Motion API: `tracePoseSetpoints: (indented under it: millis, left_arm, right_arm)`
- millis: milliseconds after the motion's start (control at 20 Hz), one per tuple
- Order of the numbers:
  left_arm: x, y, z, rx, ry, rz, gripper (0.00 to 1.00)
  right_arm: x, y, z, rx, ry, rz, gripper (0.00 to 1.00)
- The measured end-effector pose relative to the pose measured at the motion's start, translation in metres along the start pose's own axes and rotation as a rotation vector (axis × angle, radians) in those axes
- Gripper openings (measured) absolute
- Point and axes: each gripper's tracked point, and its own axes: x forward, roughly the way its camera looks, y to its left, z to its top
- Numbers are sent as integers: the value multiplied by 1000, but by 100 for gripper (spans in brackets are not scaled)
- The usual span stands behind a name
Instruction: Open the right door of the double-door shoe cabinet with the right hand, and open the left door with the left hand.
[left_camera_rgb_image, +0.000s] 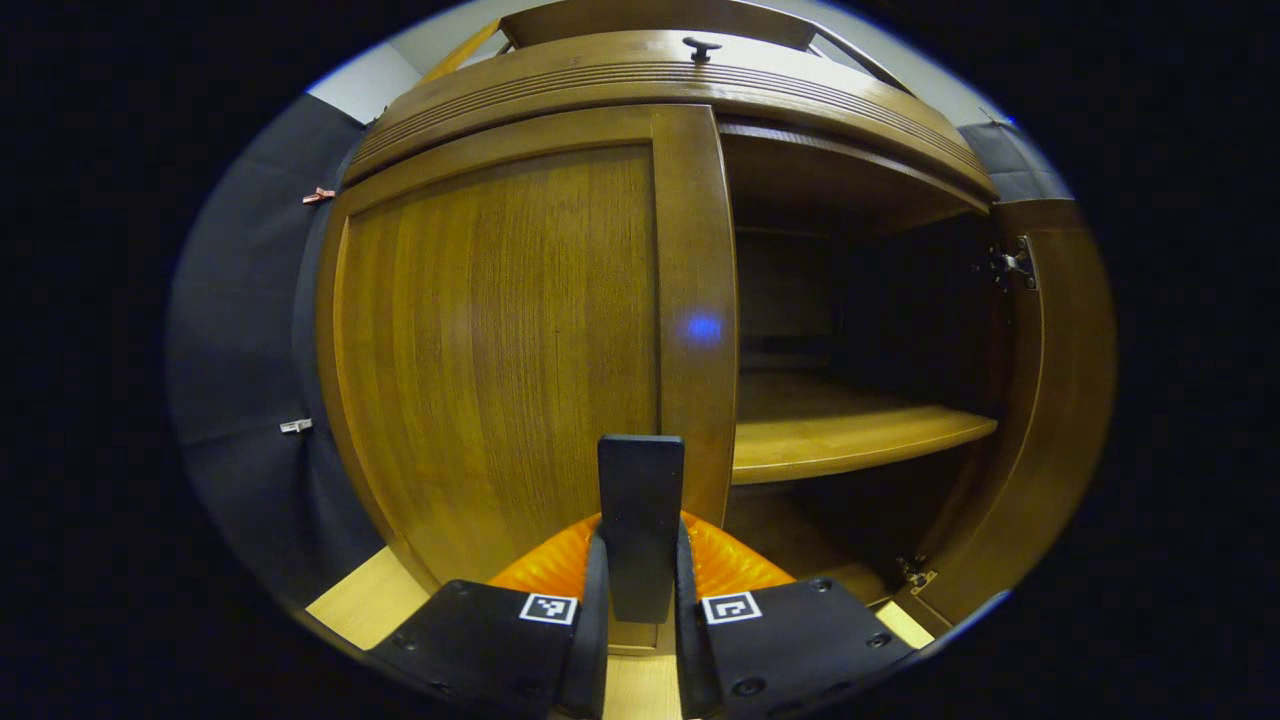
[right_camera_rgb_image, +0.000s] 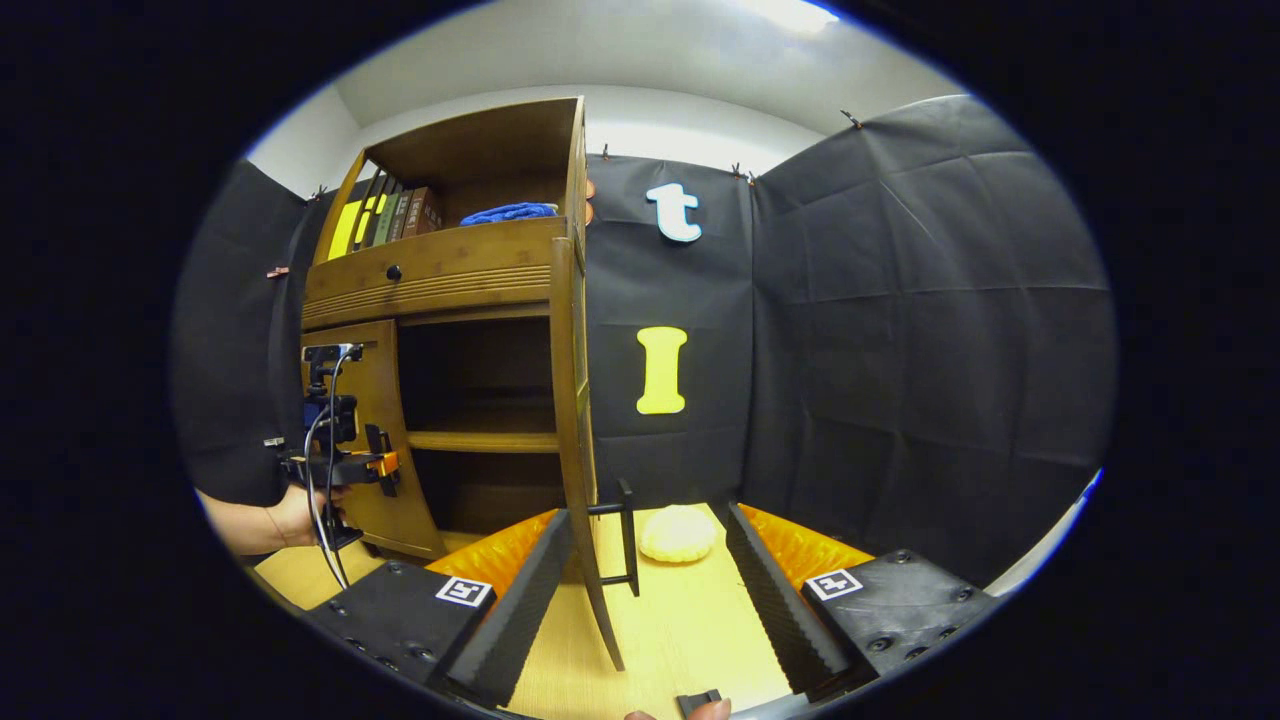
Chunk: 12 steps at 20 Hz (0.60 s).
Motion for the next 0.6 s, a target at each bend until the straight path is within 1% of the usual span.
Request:
tracePoseSetpoints:
  millis: [200, 600]
  left_arm:
    - [-35, 12, -9, -9, 6, -23, 31]
    - [-107, 44, -20, -23, 15, -39, 31]
  right_arm:
    - [3, 17, 3, 14, -9, 17, 98]
    - [5, 64, 1, 14, -13, 88, 98]
